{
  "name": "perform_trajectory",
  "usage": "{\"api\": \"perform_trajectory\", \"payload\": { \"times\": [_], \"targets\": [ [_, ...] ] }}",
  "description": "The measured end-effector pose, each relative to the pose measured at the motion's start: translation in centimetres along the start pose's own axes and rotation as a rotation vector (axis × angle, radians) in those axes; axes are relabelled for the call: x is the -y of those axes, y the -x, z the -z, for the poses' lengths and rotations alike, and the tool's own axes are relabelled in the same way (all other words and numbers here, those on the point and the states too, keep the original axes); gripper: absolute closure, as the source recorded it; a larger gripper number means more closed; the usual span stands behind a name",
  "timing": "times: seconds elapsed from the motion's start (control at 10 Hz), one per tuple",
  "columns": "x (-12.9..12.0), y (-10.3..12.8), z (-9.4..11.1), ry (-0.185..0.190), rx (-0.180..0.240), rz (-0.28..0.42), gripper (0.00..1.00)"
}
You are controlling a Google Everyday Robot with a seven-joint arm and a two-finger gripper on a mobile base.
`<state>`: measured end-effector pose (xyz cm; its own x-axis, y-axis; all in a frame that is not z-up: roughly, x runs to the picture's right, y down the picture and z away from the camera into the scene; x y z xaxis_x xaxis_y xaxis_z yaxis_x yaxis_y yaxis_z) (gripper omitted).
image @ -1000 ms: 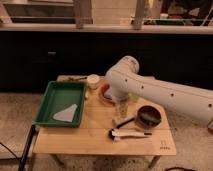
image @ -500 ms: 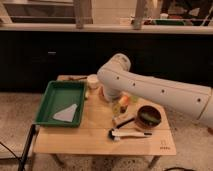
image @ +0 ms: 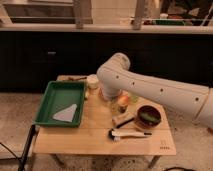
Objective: Place towel in table surface
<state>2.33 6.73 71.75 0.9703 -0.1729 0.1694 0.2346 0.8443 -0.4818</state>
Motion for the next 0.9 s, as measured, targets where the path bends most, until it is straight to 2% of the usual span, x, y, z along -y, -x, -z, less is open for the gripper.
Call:
{"api": "perform_trajectory", "payload": {
  "times": [0.9],
  "targets": [
    [2.2, 1.9, -0.1, -0.045, 0.049, -0.050, 0.20]
  ]
}}
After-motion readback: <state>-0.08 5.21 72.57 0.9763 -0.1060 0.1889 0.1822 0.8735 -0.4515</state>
